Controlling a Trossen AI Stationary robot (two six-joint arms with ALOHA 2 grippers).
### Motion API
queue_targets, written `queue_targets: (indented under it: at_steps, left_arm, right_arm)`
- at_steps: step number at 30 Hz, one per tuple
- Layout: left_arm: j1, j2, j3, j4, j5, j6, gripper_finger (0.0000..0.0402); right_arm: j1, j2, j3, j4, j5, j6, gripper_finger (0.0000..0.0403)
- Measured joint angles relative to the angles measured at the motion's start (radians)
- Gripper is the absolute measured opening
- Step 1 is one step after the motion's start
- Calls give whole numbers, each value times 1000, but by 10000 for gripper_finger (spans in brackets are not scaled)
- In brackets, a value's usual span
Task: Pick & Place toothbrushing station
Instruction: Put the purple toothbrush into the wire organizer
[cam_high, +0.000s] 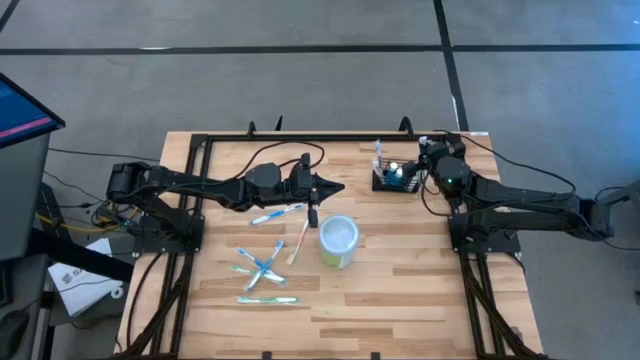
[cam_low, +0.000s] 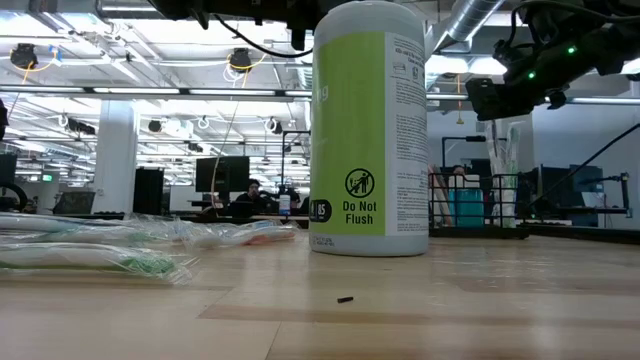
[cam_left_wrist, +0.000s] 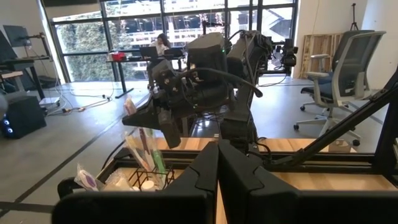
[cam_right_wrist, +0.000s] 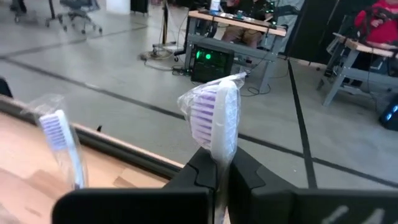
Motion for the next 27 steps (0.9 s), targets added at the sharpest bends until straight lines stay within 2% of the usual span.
queue_targets:
  at_steps: [8,11,16,27]
  left_arm:
    - [-2,0,0,0,-1,-11,0]
    - [-1,0,0,-1,-1,-11,0]
    - [-1,0,0,0,0,-10,0]
    - [-1,0,0,0,4,-10,0]
  right_arm:
    - [-15,-29,-149,249,-8,16,2]
    - [-15,-31,-184,204,-23,36,2]
    - [-32,-28,-229,232,-23,78,2]
    - [-36,-23,-228,234,-23,95,11]
